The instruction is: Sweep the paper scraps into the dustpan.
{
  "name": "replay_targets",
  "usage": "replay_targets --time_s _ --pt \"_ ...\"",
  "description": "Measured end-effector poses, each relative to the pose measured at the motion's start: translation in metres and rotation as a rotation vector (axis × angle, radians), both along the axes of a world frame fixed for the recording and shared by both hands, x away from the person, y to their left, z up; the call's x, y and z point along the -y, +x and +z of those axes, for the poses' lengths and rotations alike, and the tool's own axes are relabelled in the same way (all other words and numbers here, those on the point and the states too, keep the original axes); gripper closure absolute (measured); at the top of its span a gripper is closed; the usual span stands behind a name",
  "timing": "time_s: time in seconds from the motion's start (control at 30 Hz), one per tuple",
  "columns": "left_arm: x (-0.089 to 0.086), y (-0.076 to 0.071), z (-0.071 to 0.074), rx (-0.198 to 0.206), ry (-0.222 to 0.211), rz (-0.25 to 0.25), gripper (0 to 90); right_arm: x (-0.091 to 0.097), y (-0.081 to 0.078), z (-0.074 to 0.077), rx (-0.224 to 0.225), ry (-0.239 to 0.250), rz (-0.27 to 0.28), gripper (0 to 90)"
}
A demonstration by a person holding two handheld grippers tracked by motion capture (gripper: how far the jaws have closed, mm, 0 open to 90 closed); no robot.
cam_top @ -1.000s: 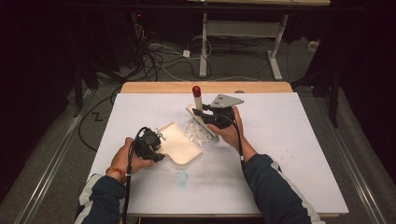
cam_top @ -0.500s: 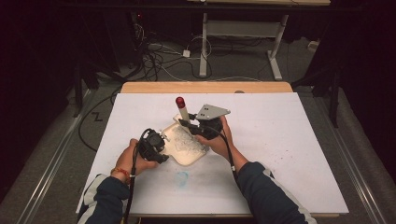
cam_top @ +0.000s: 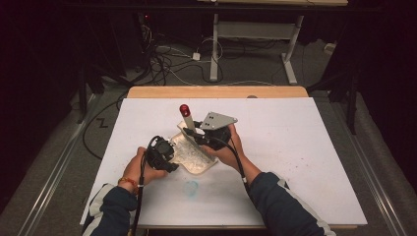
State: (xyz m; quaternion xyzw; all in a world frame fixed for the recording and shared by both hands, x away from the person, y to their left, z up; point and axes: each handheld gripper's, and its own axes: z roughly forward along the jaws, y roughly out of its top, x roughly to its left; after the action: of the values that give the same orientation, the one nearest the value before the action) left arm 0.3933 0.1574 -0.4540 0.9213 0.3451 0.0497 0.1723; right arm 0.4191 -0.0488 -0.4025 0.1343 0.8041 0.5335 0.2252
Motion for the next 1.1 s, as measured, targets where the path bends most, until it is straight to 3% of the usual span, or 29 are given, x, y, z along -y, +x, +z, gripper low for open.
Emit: replay_targets --time_s 0.13,0.3,0.47,0.5,0.53,0.6,0.8,0.87,0.97,1.1 --pt "-0.004 0.0 -0.001 -0.001 -0.029 0.003 63.4 0.008 -0.002 0.015 0.017 0.021 -0.005 71.0" --pt "-0.007 0.001 -0.001 -0.003 -0.022 -0.023 63.4 0.027 -0.004 0.038 0.039 0.032 -0.052 71.0" --pt "-0.007 0.001 -0.001 -0.003 -0.024 -0.017 63.5 0.043 0.002 0.042 0.038 0.028 -0.108 71.0" --pt "-0.008 0.001 -0.001 -0.005 -0.028 -0.016 63.4 0.047 0.009 0.041 0.047 -0.012 -0.145 71.0" --pt "-0.009 0.001 -0.001 -0.006 -0.03 -0.014 63.4 0.047 0.009 0.041 0.047 -0.012 -0.145 71.0" --pt "-0.011 -0.001 -0.001 -0.002 -0.024 -0.018 63.5 0.055 0.017 0.034 0.043 -0.057 -0.195 71.0" --pt "-0.011 -0.003 -0.001 0.005 -0.005 -0.027 63.5 0.068 0.029 0.017 0.017 -0.071 -0.273 71.0" --pt "-0.009 -0.004 0.0 0.009 0.007 -0.03 63.5 0.069 0.033 0.005 0.026 -0.107 -0.295 71.0" --pt "-0.006 -0.007 0.0 0.022 0.029 -0.026 63.6 0.068 0.032 -0.002 0.021 -0.113 -0.302 71.0" --pt "-0.002 -0.009 0.001 0.038 0.065 -0.033 63.5 0.06 0.02 -0.008 0.013 -0.104 -0.26 70.8"
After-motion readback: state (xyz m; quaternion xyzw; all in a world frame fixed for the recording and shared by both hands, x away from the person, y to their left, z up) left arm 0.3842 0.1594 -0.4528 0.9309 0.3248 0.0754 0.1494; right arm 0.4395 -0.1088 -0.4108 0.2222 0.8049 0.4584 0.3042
